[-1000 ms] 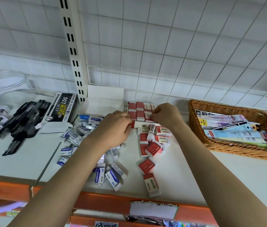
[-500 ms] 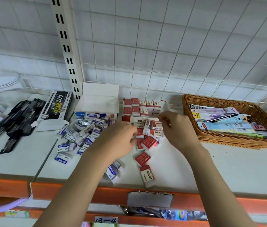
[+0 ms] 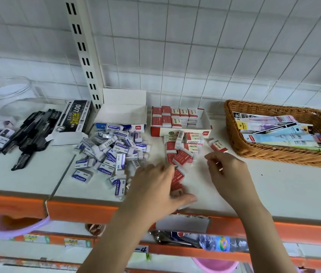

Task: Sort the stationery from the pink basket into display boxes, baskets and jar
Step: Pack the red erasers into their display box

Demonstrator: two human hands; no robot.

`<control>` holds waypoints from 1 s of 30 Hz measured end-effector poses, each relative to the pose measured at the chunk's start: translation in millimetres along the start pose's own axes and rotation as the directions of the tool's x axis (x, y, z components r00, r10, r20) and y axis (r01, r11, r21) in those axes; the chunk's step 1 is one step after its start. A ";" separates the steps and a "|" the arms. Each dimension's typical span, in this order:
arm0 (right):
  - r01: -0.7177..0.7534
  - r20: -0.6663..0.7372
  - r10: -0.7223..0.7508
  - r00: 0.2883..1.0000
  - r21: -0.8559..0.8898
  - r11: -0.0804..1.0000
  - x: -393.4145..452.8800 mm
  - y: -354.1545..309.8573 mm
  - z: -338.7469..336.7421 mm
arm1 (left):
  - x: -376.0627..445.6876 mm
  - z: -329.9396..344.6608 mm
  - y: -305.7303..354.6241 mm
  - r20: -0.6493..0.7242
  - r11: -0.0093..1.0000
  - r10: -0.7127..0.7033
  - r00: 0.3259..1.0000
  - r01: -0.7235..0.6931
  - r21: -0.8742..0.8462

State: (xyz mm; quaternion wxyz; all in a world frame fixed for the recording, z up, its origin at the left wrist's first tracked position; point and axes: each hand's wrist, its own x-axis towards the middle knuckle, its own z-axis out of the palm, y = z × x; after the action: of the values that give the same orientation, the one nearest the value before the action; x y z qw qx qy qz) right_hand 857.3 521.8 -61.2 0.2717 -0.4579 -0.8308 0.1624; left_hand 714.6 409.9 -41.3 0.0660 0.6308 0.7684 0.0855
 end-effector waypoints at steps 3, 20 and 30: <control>-0.017 -0.009 0.017 1.000 0.013 1.000 -6.3 5.4 2.0 | 2.0 7.6 9.1 -0.062 0.997 -0.050 0.997 0.053 0.057; -0.028 0.220 0.116 0.969 -0.369 0.929 41.1 9.9 11.7 | 12.6 -4.8 2.1 -0.109 0.987 0.017 0.994 -0.034 -0.156; 0.023 -0.024 -0.023 0.999 -0.020 1.000 31.4 12.0 3.7 | 17.8 8.4 11.0 -0.094 0.989 0.063 0.994 -0.075 -0.126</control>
State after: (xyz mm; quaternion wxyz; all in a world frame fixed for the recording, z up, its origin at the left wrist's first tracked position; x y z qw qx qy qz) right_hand 849.6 554.6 -60.9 0.2789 -0.4529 -0.8342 0.1454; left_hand 723.4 429.9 -47.0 0.0693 0.6468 0.7412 0.1657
